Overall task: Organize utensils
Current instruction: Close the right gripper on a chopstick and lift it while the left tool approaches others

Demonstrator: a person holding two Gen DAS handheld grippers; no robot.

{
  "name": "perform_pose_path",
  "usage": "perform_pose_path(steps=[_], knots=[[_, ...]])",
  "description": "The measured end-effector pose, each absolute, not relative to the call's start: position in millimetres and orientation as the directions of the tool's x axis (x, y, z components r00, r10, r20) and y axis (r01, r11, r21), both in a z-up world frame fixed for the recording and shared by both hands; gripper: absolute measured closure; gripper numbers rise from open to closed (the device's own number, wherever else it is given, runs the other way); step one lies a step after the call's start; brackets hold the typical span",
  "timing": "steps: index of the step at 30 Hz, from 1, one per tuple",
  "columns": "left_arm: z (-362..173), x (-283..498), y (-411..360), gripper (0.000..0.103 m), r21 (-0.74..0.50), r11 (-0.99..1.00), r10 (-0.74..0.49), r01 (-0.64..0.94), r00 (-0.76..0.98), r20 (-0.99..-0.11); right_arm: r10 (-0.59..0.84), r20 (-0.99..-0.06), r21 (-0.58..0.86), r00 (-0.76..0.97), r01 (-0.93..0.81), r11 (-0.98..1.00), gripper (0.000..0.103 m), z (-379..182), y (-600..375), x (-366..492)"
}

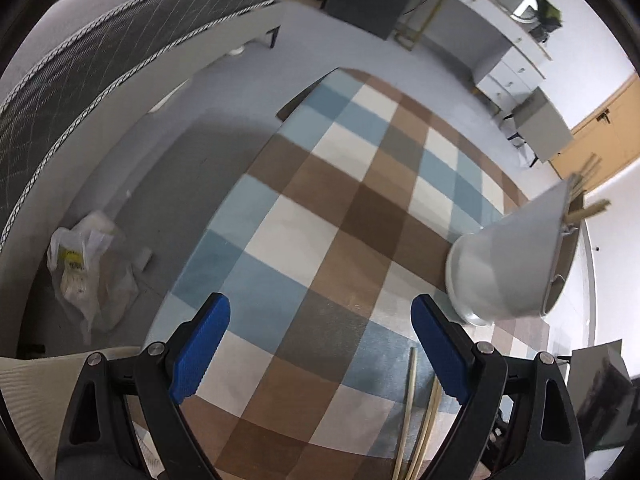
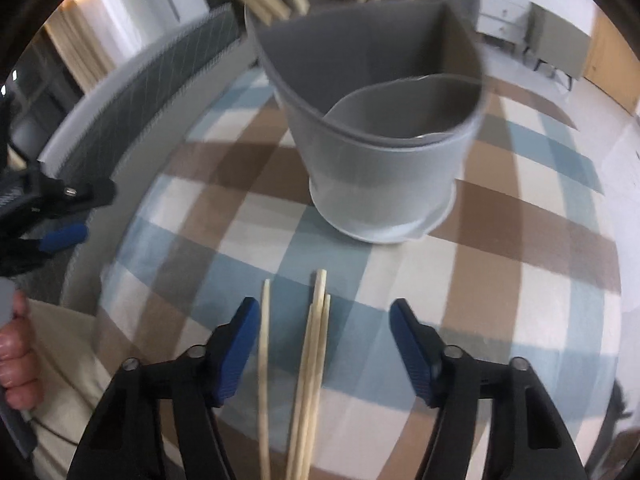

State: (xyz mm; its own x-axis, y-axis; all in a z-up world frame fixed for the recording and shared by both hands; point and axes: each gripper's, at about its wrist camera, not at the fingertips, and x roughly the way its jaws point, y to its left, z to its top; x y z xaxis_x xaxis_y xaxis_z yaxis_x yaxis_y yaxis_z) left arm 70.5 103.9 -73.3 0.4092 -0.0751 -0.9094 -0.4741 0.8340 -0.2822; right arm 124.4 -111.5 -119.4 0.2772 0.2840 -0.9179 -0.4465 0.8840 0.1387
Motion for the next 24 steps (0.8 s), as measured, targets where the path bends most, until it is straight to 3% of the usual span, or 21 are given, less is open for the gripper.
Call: perform_pose_path(steps=[6,8,15,19,24], knots=[[-76.0,71.0,112.3,0.014,-0.29,0.816,-0.082,-0.5,0.396,-0.914,0.218,-0.95,0.087,0.223,-0.483,0.871,0.05,-139.2,-90.2,145.9],[-78.2,71.2,115.5,0.014,-0.305,0.804,-0.097,-0.51,0.394,-0.914,0.19,-0.959,0.061,0.212,-0.496,0.866,0.063,-146.2,-84.5,147.9],[-82.6,71.1,118.5,0.014,-0.317,0.792,-0.118,-0.521,0.38,-0.918,0.154,-0.963,0.021,0.22,-0.51,0.86,0.07,-152.7,-73.5,150.3],[-83.0,70.9,119.0,0.014,-0.318,0.791,-0.118,-0.524,0.379,-0.918,0.137,-0.964,0.004,0.228,-0.504,0.863,0.095,-153.1,-69.1,150.9],[-83.4,71.0,117.7,0.014,-0.307,0.8,-0.109,-0.515,0.379,-0.919,0.138,-0.956,-0.007,0.258,-0.492,0.87,0.096,-151.7,-73.9,148.3]])
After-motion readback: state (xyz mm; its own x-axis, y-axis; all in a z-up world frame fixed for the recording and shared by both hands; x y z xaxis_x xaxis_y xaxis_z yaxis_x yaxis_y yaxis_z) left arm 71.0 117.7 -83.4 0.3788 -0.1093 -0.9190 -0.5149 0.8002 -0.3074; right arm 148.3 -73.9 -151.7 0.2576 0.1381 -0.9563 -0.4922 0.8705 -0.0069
